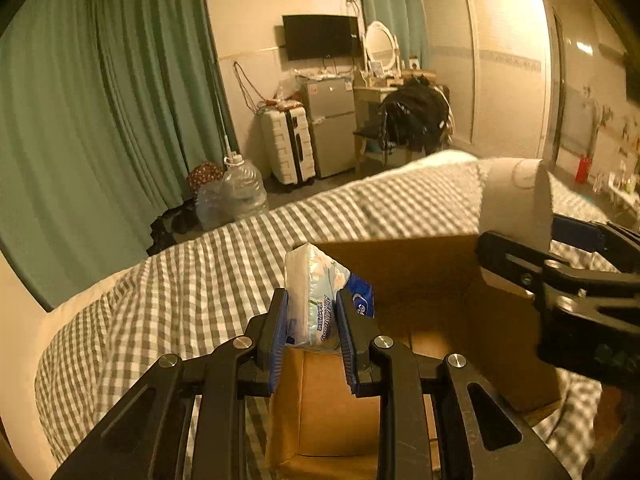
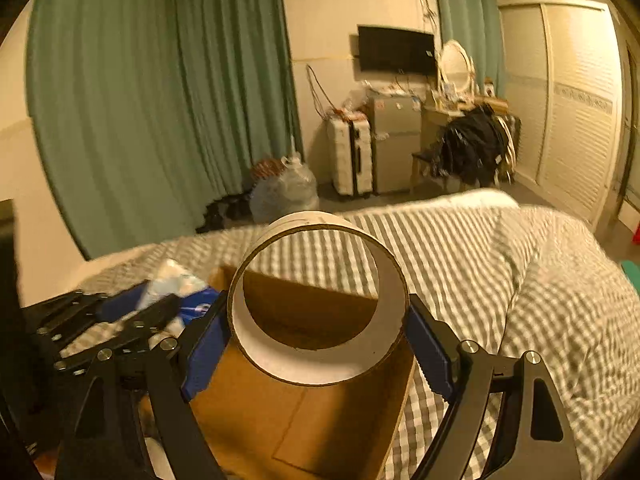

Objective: Organize objects
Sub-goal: 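Carry both items into the box and open both grippers to release them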

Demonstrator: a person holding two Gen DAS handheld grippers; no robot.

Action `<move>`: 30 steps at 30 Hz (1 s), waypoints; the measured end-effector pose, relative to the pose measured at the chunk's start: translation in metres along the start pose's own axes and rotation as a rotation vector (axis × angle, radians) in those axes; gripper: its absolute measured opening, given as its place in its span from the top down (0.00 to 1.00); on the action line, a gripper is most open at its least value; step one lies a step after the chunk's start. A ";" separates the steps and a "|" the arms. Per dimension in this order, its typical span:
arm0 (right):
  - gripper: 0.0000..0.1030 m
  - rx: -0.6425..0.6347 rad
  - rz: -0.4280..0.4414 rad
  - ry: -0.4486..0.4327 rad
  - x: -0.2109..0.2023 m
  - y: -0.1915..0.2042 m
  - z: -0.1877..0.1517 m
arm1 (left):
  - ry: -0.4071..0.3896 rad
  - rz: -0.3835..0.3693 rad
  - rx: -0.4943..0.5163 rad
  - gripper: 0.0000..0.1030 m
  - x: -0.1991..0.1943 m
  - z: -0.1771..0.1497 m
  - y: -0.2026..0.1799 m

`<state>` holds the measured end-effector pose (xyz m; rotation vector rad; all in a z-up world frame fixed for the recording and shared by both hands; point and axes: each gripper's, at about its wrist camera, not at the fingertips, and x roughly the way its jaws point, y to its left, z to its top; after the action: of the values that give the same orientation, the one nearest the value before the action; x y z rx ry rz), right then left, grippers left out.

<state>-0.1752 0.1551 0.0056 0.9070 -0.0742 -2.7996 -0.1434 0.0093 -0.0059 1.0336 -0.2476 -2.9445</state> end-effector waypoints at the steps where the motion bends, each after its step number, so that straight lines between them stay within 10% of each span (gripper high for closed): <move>1: 0.20 0.009 0.000 0.014 0.006 -0.004 -0.005 | 0.006 -0.004 0.001 0.77 0.005 -0.003 0.000; 20: 0.19 0.007 0.001 0.117 0.045 -0.005 -0.036 | 0.133 -0.122 -0.026 0.73 0.043 -0.025 -0.006; 25: 0.10 0.031 0.011 0.074 0.032 -0.008 -0.035 | 0.104 -0.109 -0.026 0.32 0.034 -0.025 -0.008; 30: 0.07 0.068 0.001 0.020 0.009 -0.013 -0.030 | 0.058 -0.107 -0.024 0.17 0.015 -0.022 -0.008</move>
<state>-0.1674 0.1668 -0.0250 0.9499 -0.1677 -2.8018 -0.1412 0.0135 -0.0340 1.1628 -0.1612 -2.9973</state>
